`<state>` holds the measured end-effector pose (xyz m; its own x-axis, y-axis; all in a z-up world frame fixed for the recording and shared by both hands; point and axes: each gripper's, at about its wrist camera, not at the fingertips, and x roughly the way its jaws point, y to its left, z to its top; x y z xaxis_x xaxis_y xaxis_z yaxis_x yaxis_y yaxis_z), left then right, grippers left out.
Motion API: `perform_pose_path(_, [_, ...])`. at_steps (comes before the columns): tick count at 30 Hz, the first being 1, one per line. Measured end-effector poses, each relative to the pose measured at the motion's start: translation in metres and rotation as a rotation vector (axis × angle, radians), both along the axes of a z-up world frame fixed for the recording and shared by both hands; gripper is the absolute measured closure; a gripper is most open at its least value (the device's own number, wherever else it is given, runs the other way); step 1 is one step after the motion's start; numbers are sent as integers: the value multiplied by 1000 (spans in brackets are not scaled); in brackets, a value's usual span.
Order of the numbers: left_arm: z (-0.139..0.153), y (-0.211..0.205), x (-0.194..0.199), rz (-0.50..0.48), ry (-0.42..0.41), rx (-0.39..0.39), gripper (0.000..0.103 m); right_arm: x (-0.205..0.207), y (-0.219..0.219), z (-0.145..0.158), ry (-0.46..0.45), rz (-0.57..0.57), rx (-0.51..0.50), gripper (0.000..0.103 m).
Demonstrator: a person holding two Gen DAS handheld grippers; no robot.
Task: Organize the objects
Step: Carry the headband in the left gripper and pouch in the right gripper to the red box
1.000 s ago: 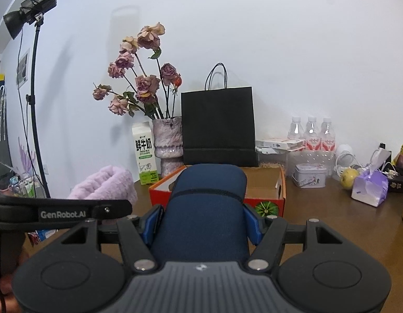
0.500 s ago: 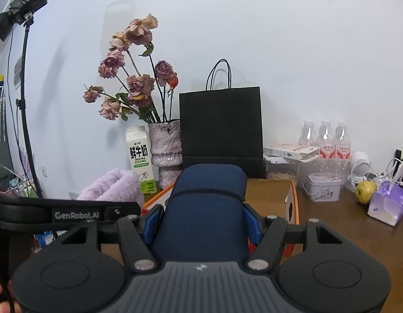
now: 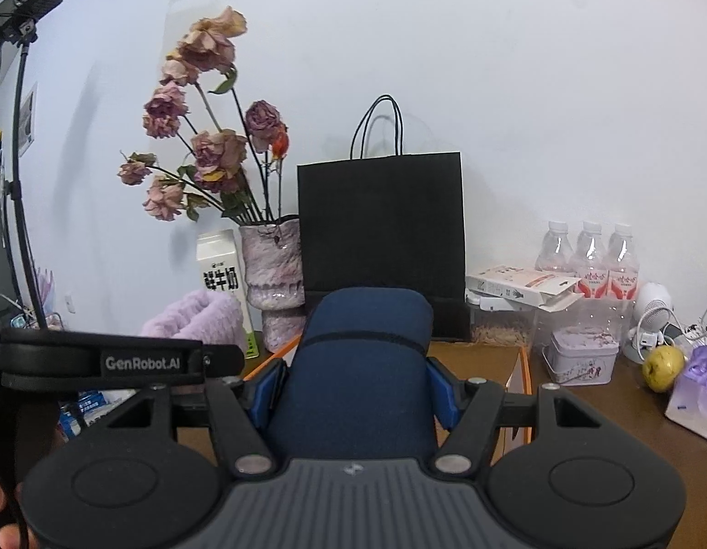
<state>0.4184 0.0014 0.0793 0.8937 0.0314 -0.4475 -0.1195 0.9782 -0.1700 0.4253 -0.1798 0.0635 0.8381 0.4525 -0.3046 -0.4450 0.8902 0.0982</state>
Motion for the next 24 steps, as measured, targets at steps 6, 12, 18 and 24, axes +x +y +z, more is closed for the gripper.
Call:
perform_pose_path(6, [-4,1,41,36,27,35,64,37,5,-4,-19,-9,5,40])
perform_pose_path(12, [-14,3,78,65,68,62,64,77,5,-16,7,-10,24,40])
perform_pose_path(18, [-31,3,113,82,104,84,64,114,8,-37,49,-40,33,40])
perform_pose_path(24, [-48,1,146,86,135,97,64,146,11,-60,88,-68,14,40])
